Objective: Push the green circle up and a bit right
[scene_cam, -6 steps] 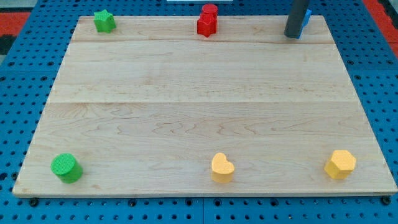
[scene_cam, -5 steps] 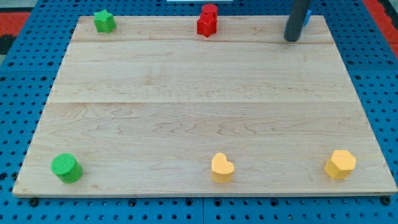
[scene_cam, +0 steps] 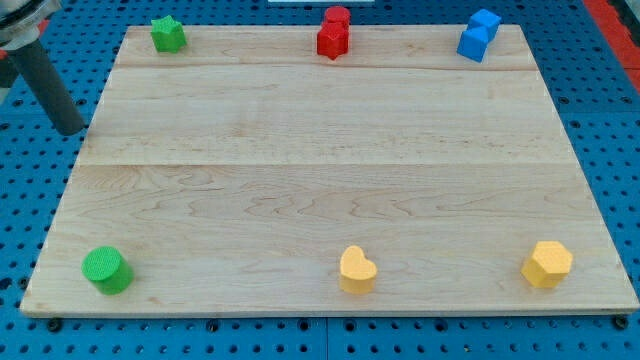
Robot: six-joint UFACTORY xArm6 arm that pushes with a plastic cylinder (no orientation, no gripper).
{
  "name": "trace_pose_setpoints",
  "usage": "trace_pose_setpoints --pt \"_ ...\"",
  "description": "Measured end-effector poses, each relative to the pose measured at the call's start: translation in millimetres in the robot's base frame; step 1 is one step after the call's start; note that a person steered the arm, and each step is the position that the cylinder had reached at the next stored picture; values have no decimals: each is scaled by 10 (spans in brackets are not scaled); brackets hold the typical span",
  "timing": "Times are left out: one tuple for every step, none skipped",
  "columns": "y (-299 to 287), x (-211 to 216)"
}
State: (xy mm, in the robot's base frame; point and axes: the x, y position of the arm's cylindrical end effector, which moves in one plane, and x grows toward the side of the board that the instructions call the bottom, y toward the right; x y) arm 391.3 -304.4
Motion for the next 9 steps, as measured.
trace_pose_setpoints --pt "-6 44" --pt "-7 316" --pt "1 677" --pt "2 1435" --pt "5 2026" --pt "76 2248" --pt "537 2177" --pt "979 1857" --pt "1074 1576"
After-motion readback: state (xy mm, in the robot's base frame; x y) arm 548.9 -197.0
